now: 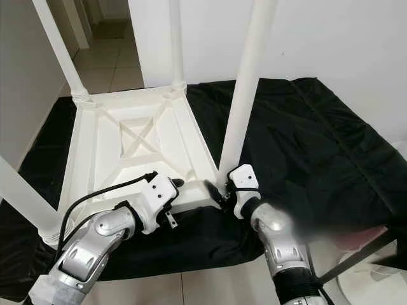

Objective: Building children table

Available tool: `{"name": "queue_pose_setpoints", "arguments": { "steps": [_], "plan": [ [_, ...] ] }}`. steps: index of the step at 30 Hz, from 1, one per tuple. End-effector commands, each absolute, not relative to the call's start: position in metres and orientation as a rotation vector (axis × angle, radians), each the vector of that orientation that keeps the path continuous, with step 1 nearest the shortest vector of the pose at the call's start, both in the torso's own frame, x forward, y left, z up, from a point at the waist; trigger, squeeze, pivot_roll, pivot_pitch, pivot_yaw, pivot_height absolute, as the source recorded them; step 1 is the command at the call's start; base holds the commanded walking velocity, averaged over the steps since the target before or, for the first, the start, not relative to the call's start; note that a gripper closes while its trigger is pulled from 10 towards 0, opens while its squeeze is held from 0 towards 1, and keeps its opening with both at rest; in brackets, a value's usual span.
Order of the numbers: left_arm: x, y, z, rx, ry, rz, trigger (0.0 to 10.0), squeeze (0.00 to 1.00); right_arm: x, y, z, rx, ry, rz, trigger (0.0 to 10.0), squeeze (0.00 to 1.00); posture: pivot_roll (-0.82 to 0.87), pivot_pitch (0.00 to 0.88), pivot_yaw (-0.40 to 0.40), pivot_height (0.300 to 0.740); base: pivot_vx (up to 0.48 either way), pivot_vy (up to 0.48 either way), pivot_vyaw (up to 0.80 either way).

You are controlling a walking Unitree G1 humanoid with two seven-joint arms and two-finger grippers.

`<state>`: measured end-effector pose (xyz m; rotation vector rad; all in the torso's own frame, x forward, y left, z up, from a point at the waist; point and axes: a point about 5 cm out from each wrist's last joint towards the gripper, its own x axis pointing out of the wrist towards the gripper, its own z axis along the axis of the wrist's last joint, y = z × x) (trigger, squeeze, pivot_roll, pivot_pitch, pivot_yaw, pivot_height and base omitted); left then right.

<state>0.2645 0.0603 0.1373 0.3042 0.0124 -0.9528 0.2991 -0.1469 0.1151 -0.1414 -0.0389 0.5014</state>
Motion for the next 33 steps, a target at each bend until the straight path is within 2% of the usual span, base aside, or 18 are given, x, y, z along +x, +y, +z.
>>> {"name": "queue_pose_setpoints", "arguments": {
  "steps": [1, 3, 7, 9, 13, 15, 21, 26, 27, 28, 33],
  "plan": [
    [0.262, 0.061, 0.134, 0.306, 0.033, -0.958, 10.0, 0.0, 0.3, -0.149, 0.115, -0.098, -0.027, 0.431, 10.0, 0.0, -0.03, 0.0, 0.024, 0.74, 0.0, 0.0, 0.0],
    [0.262, 0.062, 0.133, 0.305, 0.036, -0.956, 10.0, 0.0, 0.297, -0.148, 0.115, -0.063, -0.023, 0.353, 10.0, 0.0, -0.03, 0.0, 0.023, 0.74, 0.0, 0.0, 0.0],
    [0.262, 0.062, 0.133, 0.305, 0.037, -0.956, 10.0, 0.0, 0.296, -0.147, 0.116, -0.052, -0.022, 0.323, 10.0, 0.0, -0.03, 0.0, 0.023, 0.74, 0.0, 0.0, 0.0],
    [0.263, 0.062, 0.133, 0.306, 0.035, -0.951, 10.0, 0.0, 0.291, -0.142, 0.118, -0.027, -0.029, 0.176, 10.0, 0.0, -0.03, 0.0, 0.016, 0.74, 0.0, 0.0, 0.0],
    [0.264, 0.062, 0.134, 0.305, 0.031, -0.943, 10.0, 0.0, 0.288, -0.137, 0.118, 0.021, -0.025, 0.088, 10.0, 0.0, -0.03, 0.0, 0.012, 0.74, 0.0, 0.0, 0.0],
    [0.264, 0.062, 0.134, 0.305, 0.031, -0.943, 10.0, 0.0, 0.288, -0.137, 0.118, 0.021, -0.025, 0.088, 10.0, 0.0, -0.03, 0.0, 0.012, 0.74, 0.0, 0.0, 0.0],
    [0.265, 0.061, 0.135, 0.302, 0.023, -0.939, 10.0, 0.0, 0.285, -0.115, 0.119, 0.074, -0.016, 0.04, 10.0, 0.0, -0.03, 0.0, 0.016, 0.74, 0.0, 0.0, 0.0],
    [0.267, 0.062, 0.136, 0.303, 0.022, -0.937, 10.0, 0.0, 0.287, -0.115, 0.121, 0.081, -0.015, 0.043, 10.0, 0.0, -0.03, 0.0, 0.016, 0.74, 0.0, 0.0, 0.0],
    [0.267, 0.062, 0.137, 0.303, 0.022, -0.935, 10.0, 0.0, 0.287, -0.116, 0.121, 0.083, -0.015, 0.043, 10.0, 0.83, -0.02, 0.0, 0.017, 0.74, 0.0, 0.0, 0.0],
    [0.268, 0.063, 0.137, 0.305, 0.022, -0.931, 10.0, 0.0, 0.287, -0.115, 0.123, 0.081, -0.023, 0.05, 10.0, 1.0, -0.02, 0.0, 0.018, 0.74, 0.0, 0.0, 0.0],
    [0.269, 0.065, 0.137, 0.307, 0.021, -0.924, 10.0, 0.0, 0.289, -0.116, 0.127, 0.077, -0.039, 0.071, 10.0, 1.0, -0.02, 0.0, 0.02, 0.74, 0.0, 0.0, 0.0]
  ]
}}
